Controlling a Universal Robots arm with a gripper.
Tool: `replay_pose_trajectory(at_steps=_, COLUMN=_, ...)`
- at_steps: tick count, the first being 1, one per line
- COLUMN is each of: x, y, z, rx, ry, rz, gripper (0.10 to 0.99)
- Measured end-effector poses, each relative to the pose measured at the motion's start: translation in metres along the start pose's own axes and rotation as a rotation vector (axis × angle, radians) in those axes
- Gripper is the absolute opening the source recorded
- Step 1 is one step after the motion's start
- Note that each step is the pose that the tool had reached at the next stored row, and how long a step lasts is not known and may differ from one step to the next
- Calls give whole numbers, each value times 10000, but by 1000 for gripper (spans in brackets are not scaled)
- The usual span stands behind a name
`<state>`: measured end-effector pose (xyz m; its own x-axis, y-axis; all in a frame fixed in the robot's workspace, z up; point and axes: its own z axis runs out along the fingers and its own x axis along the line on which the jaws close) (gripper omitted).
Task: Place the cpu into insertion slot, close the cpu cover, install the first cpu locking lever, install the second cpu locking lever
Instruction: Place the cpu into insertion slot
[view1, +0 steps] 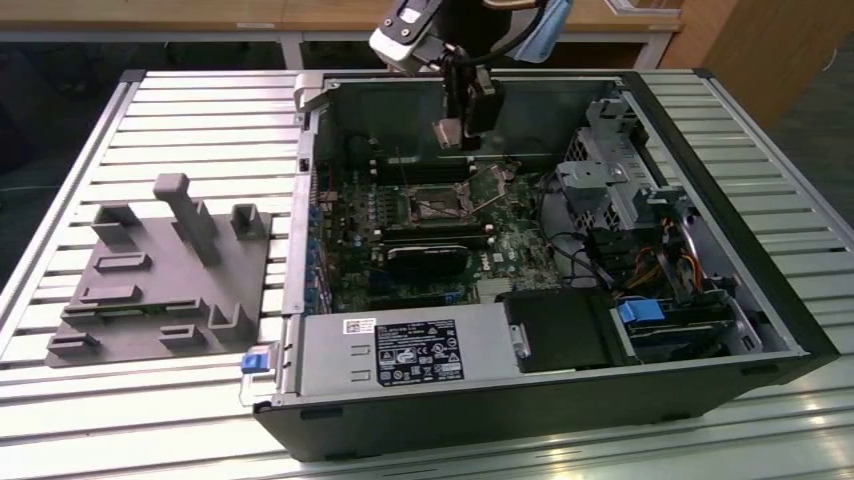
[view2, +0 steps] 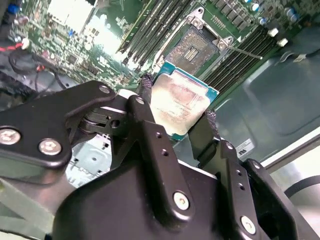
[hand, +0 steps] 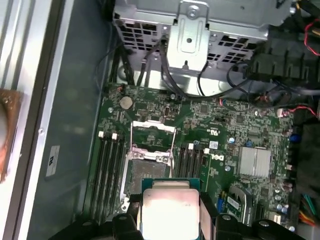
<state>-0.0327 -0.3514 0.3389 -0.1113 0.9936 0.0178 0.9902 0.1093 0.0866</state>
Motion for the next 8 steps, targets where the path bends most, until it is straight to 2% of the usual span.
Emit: replay_pose_trajectory(at_steps=8, x=62, y=-5, z=141, rx=23, ry=-28, rz=376, gripper=541)
